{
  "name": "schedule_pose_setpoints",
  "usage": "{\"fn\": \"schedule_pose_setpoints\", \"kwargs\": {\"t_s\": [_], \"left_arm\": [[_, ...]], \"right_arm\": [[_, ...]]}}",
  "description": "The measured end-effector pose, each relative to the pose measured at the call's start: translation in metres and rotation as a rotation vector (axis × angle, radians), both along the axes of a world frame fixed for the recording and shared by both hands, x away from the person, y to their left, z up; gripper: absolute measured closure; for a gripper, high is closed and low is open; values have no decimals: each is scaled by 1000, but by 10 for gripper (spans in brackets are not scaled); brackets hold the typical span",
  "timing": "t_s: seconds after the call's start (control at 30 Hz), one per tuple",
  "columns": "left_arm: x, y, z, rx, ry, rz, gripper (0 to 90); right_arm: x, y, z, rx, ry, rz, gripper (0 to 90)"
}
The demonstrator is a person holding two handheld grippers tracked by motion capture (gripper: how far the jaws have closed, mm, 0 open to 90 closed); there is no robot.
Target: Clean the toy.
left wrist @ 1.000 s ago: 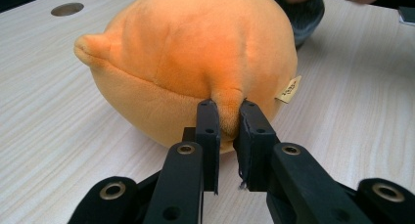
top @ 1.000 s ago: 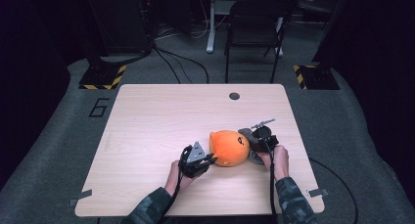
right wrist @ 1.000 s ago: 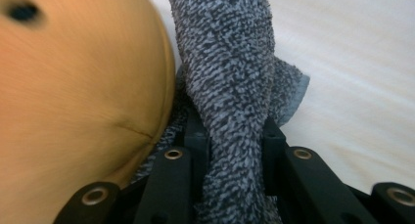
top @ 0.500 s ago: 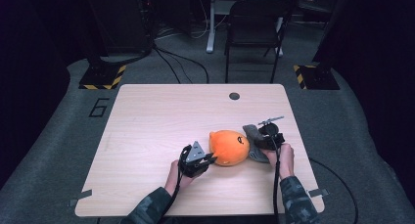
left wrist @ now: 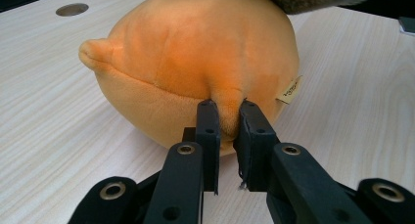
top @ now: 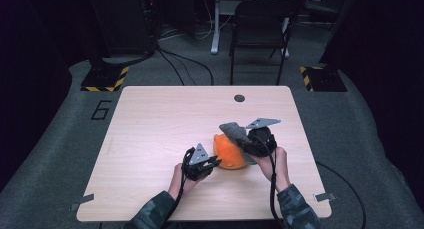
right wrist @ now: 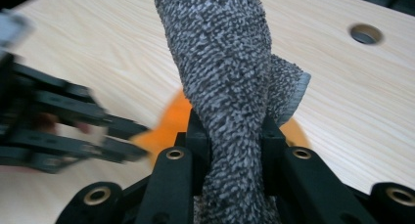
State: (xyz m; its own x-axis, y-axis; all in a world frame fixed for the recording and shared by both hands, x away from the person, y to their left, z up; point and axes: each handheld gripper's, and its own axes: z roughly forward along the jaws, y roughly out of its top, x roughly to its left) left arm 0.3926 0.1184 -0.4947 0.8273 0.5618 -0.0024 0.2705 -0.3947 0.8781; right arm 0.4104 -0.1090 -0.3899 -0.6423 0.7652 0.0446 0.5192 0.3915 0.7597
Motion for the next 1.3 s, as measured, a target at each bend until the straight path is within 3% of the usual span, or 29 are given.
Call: {"fn": "schedule_pose_setpoints", "kwargs": {"t_s": [0.1, 0.2, 0.4, 0.47, 0.57, 0.8, 1.3], "left_arm": [[0, 0, 0, -4, 5, 0, 804], [0, -1, 0, -15, 8, 6, 804], [1, 0, -1, 1, 10, 4, 805], [1, 0, -1, -4, 13, 2, 806], [0, -1, -1, -2, 7, -2, 806], [0, -1, -1, -3, 3, -6, 806], [0, -1, 0, -1, 1, -8, 806]], "right_arm": [[-6, 7, 3, 48, 11, 44, 740], [-11, 16, 2, 65, 27, 84, 741], [-6, 35, -31, -35, 81, 97, 743], [-5, 36, -34, -68, 68, 83, 745], [-6, 34, -32, -99, 50, 69, 747], [-4, 21, -31, -113, 62, 42, 748], [1, -24, -35, -93, 74, -56, 746]]}}
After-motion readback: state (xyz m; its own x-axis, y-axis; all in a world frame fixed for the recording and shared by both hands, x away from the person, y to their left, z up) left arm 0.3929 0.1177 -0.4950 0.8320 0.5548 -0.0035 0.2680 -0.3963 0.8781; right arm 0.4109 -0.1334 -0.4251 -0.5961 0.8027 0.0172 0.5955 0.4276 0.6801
